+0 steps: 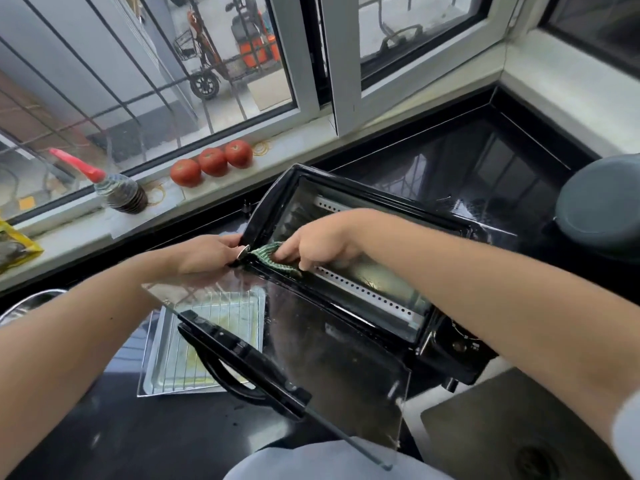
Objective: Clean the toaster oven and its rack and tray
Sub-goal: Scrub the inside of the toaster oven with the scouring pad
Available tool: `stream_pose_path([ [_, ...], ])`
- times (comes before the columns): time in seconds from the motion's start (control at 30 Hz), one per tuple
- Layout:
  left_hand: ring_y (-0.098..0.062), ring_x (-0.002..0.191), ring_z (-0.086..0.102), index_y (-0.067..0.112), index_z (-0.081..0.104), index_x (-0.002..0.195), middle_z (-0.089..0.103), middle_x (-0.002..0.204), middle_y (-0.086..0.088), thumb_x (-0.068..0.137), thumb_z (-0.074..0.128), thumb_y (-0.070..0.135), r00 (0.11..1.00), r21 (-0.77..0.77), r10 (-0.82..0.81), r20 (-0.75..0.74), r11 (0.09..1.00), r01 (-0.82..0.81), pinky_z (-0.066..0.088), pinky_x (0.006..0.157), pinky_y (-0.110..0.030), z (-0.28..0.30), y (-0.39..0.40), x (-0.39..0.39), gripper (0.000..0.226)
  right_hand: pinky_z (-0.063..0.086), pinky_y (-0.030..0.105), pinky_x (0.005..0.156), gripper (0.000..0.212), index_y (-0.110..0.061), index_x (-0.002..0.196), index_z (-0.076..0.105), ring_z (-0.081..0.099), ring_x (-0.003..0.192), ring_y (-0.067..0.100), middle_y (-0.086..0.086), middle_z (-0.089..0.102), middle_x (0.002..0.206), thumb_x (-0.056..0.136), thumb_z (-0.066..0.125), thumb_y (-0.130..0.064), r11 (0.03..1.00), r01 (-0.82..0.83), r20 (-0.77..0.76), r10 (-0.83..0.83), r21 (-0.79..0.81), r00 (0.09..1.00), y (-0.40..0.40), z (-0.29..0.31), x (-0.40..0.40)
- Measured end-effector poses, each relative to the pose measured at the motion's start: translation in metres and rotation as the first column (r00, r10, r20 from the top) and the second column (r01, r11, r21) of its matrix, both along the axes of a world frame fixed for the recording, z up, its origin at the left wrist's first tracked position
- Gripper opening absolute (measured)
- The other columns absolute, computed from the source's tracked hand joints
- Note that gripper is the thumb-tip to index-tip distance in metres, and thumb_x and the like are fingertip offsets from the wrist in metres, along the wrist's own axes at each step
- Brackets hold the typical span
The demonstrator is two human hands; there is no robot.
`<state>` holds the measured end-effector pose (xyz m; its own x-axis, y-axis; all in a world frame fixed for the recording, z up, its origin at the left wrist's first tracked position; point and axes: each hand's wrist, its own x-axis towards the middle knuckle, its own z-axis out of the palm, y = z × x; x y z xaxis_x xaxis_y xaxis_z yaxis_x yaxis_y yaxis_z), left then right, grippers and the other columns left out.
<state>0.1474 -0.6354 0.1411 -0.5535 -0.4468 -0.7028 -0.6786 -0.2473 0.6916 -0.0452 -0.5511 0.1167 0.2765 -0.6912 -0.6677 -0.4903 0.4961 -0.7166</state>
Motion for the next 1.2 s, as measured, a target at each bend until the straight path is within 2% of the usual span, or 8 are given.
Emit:
stream_pose_path([
  [0.3,-0.006,0.084,0.072,0.009,0.064,0.125,0.077,0.108,-0.004,0.105,0.040,-0.005,1.000,0.000,0.017,-0.016,1.000,-0.017,0.055,0.071,-0.017,0.000,0.003,0.001,0.034,0.021,0.042,0.118,0.068,-0.029,0.148,0.044,0.026,0.146,0.025,-0.002,0.021,0.163,0.091,0.044,0.009,0.982,-0.126,-0.189,0.099,-0.138,0.977,0.015,0.000,-0.002],
  [0.47,-0.018,0.106,0.069,0.012,0.064,0.127,0.073,0.124,-0.009,0.106,0.041,0.000,1.000,0.003,0.008,-0.015,1.000,-0.008,0.057,0.091,-0.029,0.000,-0.001,0.000,0.033,0.039,0.031,0.109,0.060,-0.016,0.141,0.055,0.047,0.128,0.015,-0.003,0.051,0.143,0.091,0.042,0.014,0.990,0.118,0.106,-0.110,-0.073,0.988,0.012,0.002,-0.008],
  [0.53,-0.020,0.113,0.066,0.009,0.063,0.129,0.072,0.126,-0.010,0.106,0.041,0.000,1.000,-0.012,0.003,-0.001,1.000,-0.003,0.053,0.097,-0.031,-0.001,-0.003,0.001,0.033,0.043,0.037,0.105,0.060,-0.018,0.140,0.055,0.052,0.119,0.016,-0.001,0.057,0.133,0.090,0.043,0.013,0.992,0.105,0.049,-0.101,-0.068,0.994,0.010,0.000,-0.008],
  [0.6,-0.022,0.116,0.064,0.008,0.062,0.133,0.072,0.128,-0.010,0.106,0.042,-0.001,1.000,-0.020,-0.011,0.009,1.000,0.011,0.048,0.103,-0.034,-0.002,-0.005,0.001,0.035,0.031,0.050,0.115,0.062,-0.025,0.141,0.054,0.040,0.137,0.025,0.002,0.042,0.152,0.090,0.046,0.009,0.996,0.008,-0.071,-0.015,-0.090,0.997,0.008,-0.002,-0.006],
  [0.8,-0.009,0.084,0.071,0.009,0.065,0.126,0.074,0.114,-0.011,0.105,0.040,-0.004,1.000,0.004,0.007,-0.003,1.000,-0.007,0.056,0.071,-0.021,-0.002,-0.002,0.002,0.035,0.035,0.035,0.112,0.054,-0.021,0.147,0.046,0.041,0.137,0.024,0.003,0.038,0.155,0.096,0.044,-0.002,0.950,-0.225,-0.312,0.151,-0.215,0.938,0.012,0.000,0.002],
  [0.97,-0.013,0.077,0.075,0.006,0.061,0.129,0.072,0.114,-0.017,0.105,0.038,-0.008,1.000,0.033,0.013,0.001,0.999,-0.013,0.058,0.063,-0.021,0.002,0.002,-0.001,0.036,0.039,0.037,0.111,0.055,-0.027,0.132,0.063,0.053,0.123,0.016,-0.006,0.056,0.140,0.089,0.049,0.005,0.979,-0.002,0.000,0.002,-0.204,1.000,0.010,0.002,-0.005],
  [1.1,-0.014,0.085,0.073,-0.001,0.055,0.138,0.068,0.122,-0.021,0.106,0.040,-0.004,0.998,-0.009,-0.049,0.036,0.999,0.050,0.057,0.069,-0.021,0.002,-0.002,-0.001,0.035,0.040,0.038,0.105,0.054,-0.019,0.144,0.047,0.047,0.128,0.027,0.007,0.047,0.146,0.093,0.045,-0.001,0.985,-0.003,-0.208,-0.032,-0.170,0.978,0.007,-0.006,-0.003],
  [1.2,-0.020,0.114,0.064,0.002,0.057,0.137,0.062,0.140,-0.019,0.106,0.041,-0.005,0.999,-0.038,-0.035,0.021,0.999,0.036,0.057,0.087,-0.022,-0.001,-0.004,0.000,0.036,0.043,0.032,0.090,0.039,-0.011,0.129,0.059,0.054,0.109,0.027,0.010,0.058,0.121,0.093,0.049,-0.003,0.962,0.190,-0.170,-0.225,-0.198,0.959,0.005,-0.019,0.001],
])
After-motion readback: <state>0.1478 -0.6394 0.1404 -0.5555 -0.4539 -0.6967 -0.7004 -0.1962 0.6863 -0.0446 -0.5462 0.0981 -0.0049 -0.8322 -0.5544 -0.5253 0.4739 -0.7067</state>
